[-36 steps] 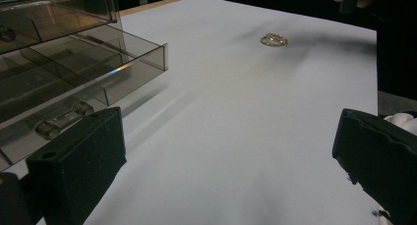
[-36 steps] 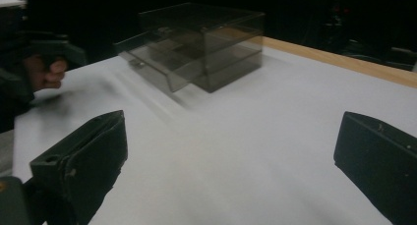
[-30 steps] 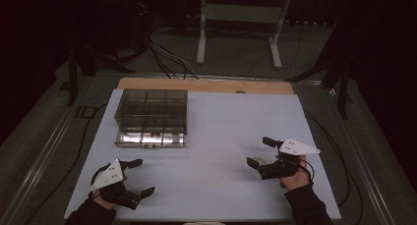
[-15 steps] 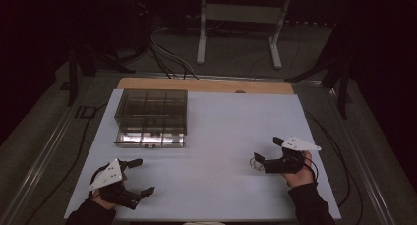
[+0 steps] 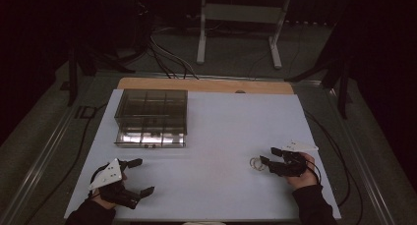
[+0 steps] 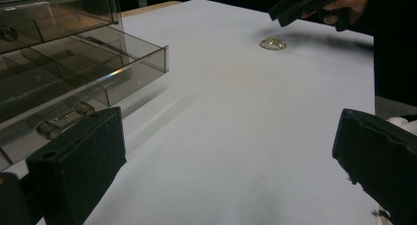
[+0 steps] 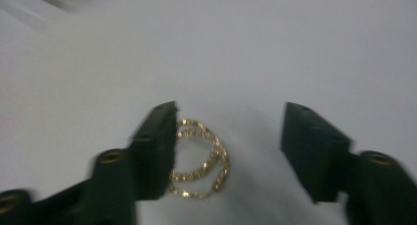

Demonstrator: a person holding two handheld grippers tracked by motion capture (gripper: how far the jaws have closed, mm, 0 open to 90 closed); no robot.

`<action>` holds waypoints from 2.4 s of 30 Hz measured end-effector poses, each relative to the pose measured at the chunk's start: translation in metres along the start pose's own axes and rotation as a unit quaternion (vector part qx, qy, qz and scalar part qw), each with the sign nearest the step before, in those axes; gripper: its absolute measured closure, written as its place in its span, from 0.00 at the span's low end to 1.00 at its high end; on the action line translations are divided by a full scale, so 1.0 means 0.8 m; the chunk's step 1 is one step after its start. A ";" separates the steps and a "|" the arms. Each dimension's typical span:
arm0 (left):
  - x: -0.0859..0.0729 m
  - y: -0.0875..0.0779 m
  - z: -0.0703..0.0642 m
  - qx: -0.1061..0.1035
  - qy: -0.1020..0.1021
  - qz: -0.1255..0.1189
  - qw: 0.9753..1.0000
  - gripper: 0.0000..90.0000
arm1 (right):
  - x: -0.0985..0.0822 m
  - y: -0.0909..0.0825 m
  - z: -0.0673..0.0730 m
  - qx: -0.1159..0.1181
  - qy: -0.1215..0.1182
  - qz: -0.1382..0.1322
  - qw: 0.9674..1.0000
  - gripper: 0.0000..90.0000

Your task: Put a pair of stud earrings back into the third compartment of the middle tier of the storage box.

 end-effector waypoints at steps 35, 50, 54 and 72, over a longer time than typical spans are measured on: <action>0.000 -0.001 0.000 0.001 -0.001 0.000 1.000 0.01 | 0.007 0.016 0.009 -0.036 -0.012 0.064 0.997 0.97; 0.000 -0.001 0.001 -0.001 -0.002 0.001 1.000 0.01 | 0.053 0.032 0.044 0.002 -0.044 0.057 0.997 0.97; 0.000 -0.001 0.001 -0.001 -0.002 0.004 1.000 0.01 | 0.066 0.039 0.055 0.009 -0.054 0.056 0.997 0.97; 0.000 -0.002 0.001 -0.003 -0.001 0.000 1.000 0.01 | 0.107 0.058 0.088 0.037 -0.081 0.046 0.995 0.97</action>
Point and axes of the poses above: each handheld gripper's, and its own axes: y roughly forward along the jaws, x roughly out of its top, z roughly to its left, the point moved 1 cm from there along y, roughly forward along the jaws, and after that the axes turned 1 degree about z, right-handed, at the moved point
